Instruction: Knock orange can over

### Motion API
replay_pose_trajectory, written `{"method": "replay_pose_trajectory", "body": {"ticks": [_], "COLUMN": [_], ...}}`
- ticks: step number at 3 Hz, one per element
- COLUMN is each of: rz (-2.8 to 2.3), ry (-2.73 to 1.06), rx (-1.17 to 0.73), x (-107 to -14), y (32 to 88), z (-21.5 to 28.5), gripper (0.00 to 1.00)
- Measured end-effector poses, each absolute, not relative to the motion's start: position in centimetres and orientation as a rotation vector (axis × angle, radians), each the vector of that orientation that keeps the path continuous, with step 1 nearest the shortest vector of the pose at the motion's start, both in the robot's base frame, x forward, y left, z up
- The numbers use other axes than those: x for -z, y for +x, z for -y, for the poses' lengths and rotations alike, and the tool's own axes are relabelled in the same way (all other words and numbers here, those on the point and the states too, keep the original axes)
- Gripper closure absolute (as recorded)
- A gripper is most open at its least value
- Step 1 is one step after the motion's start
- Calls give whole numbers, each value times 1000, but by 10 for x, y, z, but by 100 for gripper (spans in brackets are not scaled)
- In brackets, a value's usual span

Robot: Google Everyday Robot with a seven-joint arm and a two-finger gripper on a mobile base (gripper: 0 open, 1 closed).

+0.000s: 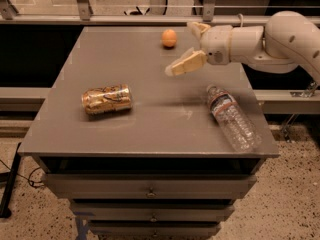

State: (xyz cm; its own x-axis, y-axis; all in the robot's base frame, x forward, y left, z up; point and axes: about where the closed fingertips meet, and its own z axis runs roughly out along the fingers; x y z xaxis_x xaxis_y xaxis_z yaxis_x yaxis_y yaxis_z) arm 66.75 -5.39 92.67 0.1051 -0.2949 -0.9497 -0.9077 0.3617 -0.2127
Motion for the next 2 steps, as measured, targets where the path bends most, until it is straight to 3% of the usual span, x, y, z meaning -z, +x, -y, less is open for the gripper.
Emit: {"method": "replay_pose_trajectory", "body": {"ticks": [1,2], "rz": [-1358,-1352], "ry": [-1037,-1040], "rx": [-607,-608], "x": [-944,-945], "y": [686,686], "z": [90,89], "gripper": [0,0]}}
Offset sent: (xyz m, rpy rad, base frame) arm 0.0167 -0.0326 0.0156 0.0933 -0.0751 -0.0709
